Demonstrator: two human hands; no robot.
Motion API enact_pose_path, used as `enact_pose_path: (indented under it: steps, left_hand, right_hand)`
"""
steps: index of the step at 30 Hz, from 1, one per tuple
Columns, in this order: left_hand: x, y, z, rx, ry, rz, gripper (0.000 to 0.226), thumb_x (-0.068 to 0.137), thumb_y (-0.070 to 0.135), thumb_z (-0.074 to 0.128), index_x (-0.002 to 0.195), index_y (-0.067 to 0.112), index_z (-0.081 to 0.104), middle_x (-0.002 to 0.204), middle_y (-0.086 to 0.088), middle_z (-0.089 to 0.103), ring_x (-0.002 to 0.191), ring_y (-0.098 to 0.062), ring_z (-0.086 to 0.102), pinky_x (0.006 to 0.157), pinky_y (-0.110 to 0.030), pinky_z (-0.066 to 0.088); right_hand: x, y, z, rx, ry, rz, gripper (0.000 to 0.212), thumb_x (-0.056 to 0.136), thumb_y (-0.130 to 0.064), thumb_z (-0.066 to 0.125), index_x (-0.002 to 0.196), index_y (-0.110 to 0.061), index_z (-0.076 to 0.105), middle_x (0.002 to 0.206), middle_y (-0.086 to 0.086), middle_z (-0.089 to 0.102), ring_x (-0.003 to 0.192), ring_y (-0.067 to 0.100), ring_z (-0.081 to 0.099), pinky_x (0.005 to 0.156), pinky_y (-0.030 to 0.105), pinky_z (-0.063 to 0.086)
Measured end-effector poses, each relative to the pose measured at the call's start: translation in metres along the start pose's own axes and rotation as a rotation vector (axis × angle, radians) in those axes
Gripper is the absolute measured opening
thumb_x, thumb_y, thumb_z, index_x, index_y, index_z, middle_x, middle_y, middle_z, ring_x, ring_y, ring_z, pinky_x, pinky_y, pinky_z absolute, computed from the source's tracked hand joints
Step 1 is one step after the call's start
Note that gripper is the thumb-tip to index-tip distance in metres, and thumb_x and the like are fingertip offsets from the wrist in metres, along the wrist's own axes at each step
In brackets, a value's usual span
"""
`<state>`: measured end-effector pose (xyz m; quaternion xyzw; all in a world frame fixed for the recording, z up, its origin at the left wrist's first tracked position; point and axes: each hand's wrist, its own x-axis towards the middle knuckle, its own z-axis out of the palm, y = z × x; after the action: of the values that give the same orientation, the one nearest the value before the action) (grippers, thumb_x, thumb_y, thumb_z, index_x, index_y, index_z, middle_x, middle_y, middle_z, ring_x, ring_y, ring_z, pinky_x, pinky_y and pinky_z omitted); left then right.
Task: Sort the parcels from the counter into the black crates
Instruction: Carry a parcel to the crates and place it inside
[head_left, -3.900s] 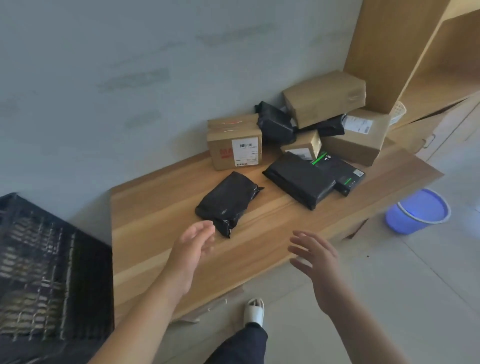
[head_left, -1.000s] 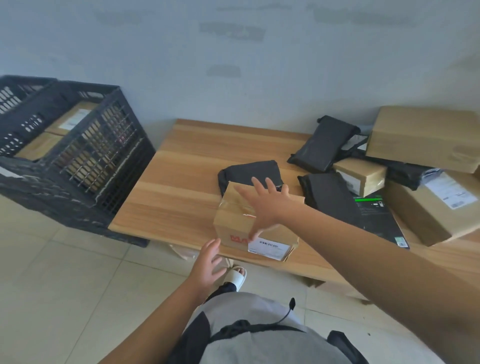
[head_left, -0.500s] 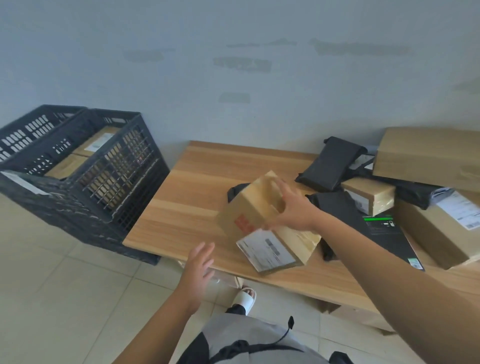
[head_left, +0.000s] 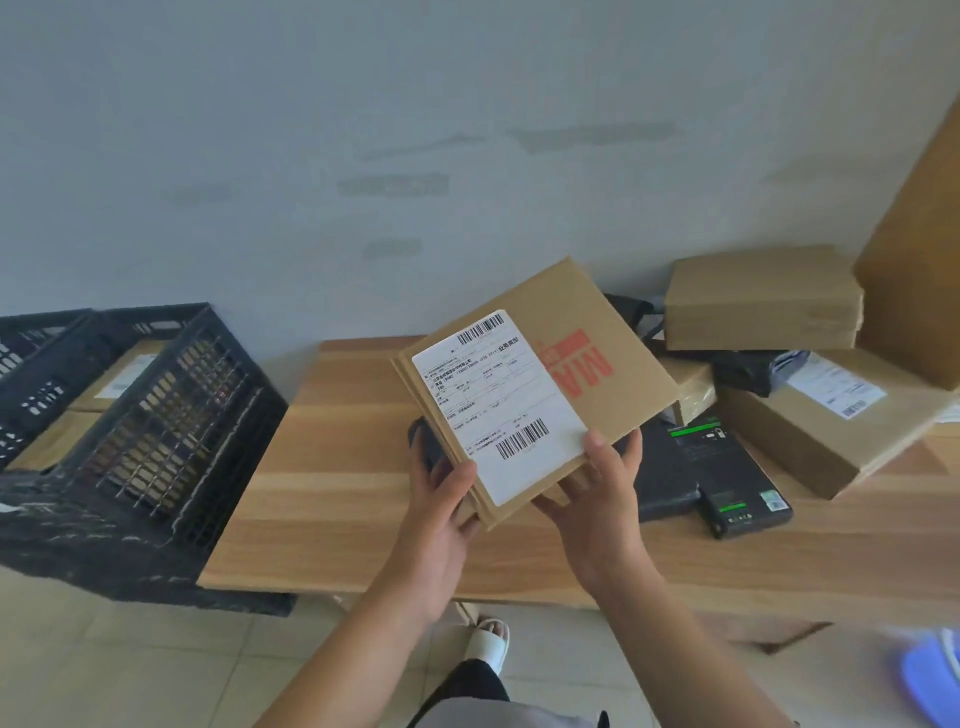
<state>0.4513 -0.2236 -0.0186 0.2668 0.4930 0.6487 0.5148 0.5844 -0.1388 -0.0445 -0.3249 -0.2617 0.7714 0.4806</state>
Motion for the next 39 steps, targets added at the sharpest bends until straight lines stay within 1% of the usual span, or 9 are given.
enact_pose_path:
  steps: [5,8,13,17,20,25,29,34,39]
  left_hand:
    - [-0.002,-0.001,0.007,0.097,-0.05,0.055,0.09,0.072,0.04,0.08,0.149,0.048,0.035,0.147,0.003,0.059,0.136,-0.023,0.056,0.097,-0.05,0.051]
    - [-0.002,0.008,0.003,0.151,-0.03,0.091,0.089,0.07,0.038,0.077,0.149,0.047,0.036,0.143,0.003,0.061,0.132,-0.025,0.059,0.096,-0.055,0.052]
    - [0.0,0.043,-0.031,0.22,-0.08,0.184,0.096,0.067,0.033,0.076,0.154,0.037,0.035,0.144,0.003,0.061,0.13,-0.02,0.061,0.086,-0.033,0.06]
    - [-0.007,0.068,-0.066,0.208,-0.209,0.169,0.093,0.066,0.026,0.073,0.153,0.031,0.039,0.148,-0.004,0.058,0.133,-0.026,0.059,0.099,-0.039,0.057]
    - [-0.018,0.081,-0.09,0.232,-0.264,0.166,0.094,0.065,0.024,0.072,0.153,0.029,0.039,0.15,-0.005,0.057,0.135,-0.028,0.057,0.105,-0.045,0.053]
    - [-0.051,0.1,-0.141,0.28,-0.283,0.19,0.093,0.073,0.023,0.067,0.158,0.026,0.03,0.156,-0.006,0.049,0.144,-0.032,0.047,0.115,-0.061,0.037]
    - [-0.089,0.111,-0.193,0.248,-0.312,0.133,0.086,0.077,0.024,0.066,0.155,0.041,0.035,0.158,-0.001,0.047,0.144,-0.027,0.048,0.113,-0.052,0.046]
    - [-0.13,0.115,-0.247,0.155,-0.285,0.043,0.115,0.068,0.037,0.093,0.159,0.041,0.023,0.162,-0.001,0.041,0.144,-0.029,0.047,0.112,-0.053,0.046]
    - [-0.17,0.117,-0.284,0.1,-0.266,0.054,0.111,0.072,0.046,0.089,0.16,0.032,0.023,0.16,-0.002,0.044,0.146,-0.027,0.045,0.111,-0.046,0.048]
  right_hand:
    - [-0.013,-0.001,-0.008,0.016,0.056,-0.05,0.098,0.063,-0.046,0.077,0.149,-0.049,0.03,0.143,0.006,0.061,0.116,0.031,0.065,0.096,0.061,0.052]
    - [-0.018,-0.008,-0.011,-0.036,0.039,-0.057,0.097,0.066,-0.048,0.076,0.151,-0.048,0.029,0.14,-0.001,0.064,0.127,0.027,0.062,0.102,0.065,0.049]
    - [-0.028,-0.046,-0.031,-0.193,0.084,-0.104,0.076,0.08,-0.05,0.068,0.15,-0.053,0.038,0.15,-0.01,0.053,0.143,0.022,0.046,0.114,0.063,0.037]
    - [-0.043,-0.08,-0.034,-0.473,-0.15,-0.124,0.062,0.082,-0.058,0.069,0.142,-0.055,0.051,0.155,-0.006,0.05,0.142,0.022,0.049,0.115,0.065,0.035]
    - [-0.063,-0.085,-0.013,-0.578,-0.355,-0.127,0.074,0.084,-0.047,0.062,0.154,-0.035,0.042,0.153,0.005,0.053,0.138,0.033,0.053,0.109,0.063,0.041]
    - [-0.099,-0.059,0.034,-0.597,-0.444,-0.073,0.08,0.079,-0.039,0.063,0.155,-0.032,0.041,0.151,0.008,0.055,0.134,0.037,0.056,0.109,0.067,0.041]
    - [-0.128,-0.025,0.07,-0.652,-0.463,-0.019,0.094,0.07,-0.05,0.08,0.155,-0.037,0.041,0.152,0.005,0.054,0.135,0.035,0.056,0.111,0.068,0.039]
    - [-0.16,0.01,0.11,-0.712,-0.502,0.047,0.094,0.061,-0.066,0.085,0.145,-0.05,0.048,0.15,-0.001,0.056,0.131,0.029,0.061,0.101,0.057,0.051]
    - [-0.186,0.045,0.137,-0.662,-0.582,0.075,0.083,0.064,-0.058,0.086,0.139,-0.05,0.054,0.147,0.004,0.059,0.131,0.033,0.06,0.102,0.056,0.054]
